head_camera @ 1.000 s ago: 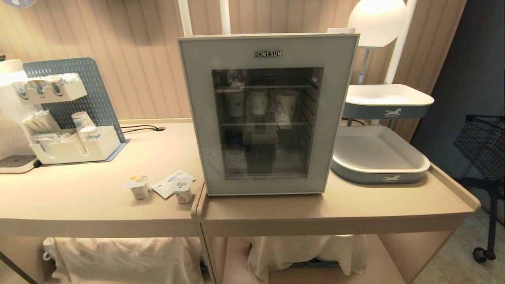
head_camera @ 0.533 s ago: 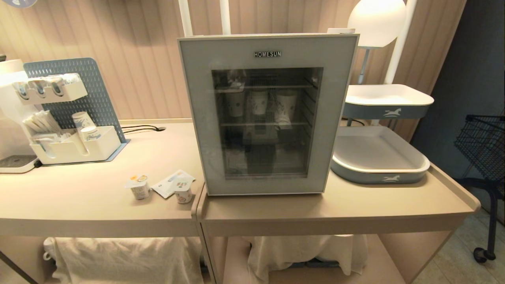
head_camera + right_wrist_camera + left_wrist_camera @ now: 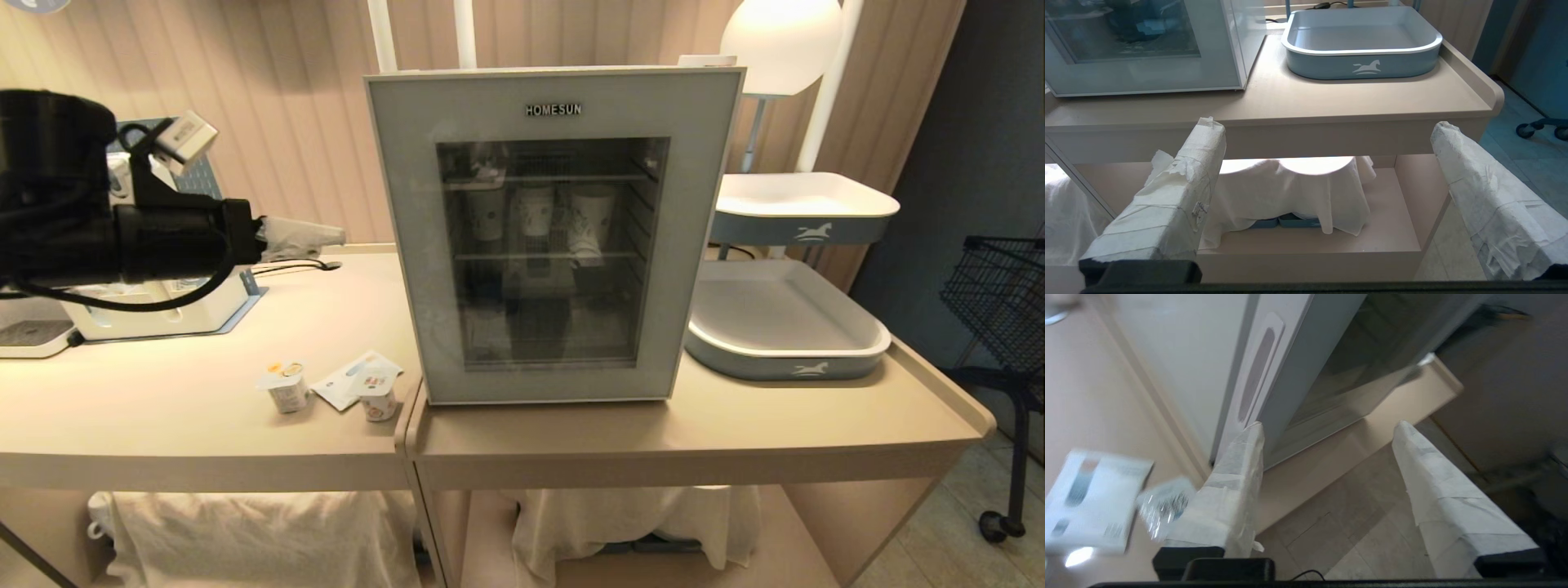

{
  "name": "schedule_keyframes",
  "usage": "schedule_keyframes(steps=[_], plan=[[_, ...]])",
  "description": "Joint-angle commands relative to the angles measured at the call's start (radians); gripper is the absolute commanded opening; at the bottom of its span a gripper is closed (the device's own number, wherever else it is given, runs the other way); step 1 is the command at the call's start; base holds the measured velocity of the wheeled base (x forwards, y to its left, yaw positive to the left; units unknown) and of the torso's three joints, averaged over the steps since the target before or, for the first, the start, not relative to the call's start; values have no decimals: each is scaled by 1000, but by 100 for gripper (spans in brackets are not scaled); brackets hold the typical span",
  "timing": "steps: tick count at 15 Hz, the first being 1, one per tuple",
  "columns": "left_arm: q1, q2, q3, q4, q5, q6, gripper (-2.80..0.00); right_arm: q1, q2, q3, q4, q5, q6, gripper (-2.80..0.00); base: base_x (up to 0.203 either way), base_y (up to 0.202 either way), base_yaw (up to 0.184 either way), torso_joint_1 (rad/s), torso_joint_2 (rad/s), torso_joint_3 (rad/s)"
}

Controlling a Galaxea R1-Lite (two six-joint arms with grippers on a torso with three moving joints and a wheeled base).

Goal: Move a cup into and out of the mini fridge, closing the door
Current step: Open the freezer door

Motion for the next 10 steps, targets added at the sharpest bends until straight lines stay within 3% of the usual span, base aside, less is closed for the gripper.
schedule_keyframes(steps=[1,3,4,6,7,10], plan=[[31,179,61,-310,-221,13,0,0,0,1,0,0,-1,0,0,0,0,0,0,0],[35,284,144,-659,-258,1,0,0,0,1,0,0,-1,0,0,0,0,0,0,0],[31,321,169,-810,-264,-35,0,0,0,1,0,0,-1,0,0,0,0,0,0,0],[20,354,211,-1034,-259,-224,0,0,0,1,0,0,-1,0,0,0,0,0,0,0],[-2,370,223,-1102,-255,-273,0,0,0,1,0,0,-1,0,0,0,0,0,0,0],[-39,380,234,-1136,-240,-289,0,0,0,1,0,0,-1,0,0,0,0,0,0,0]])
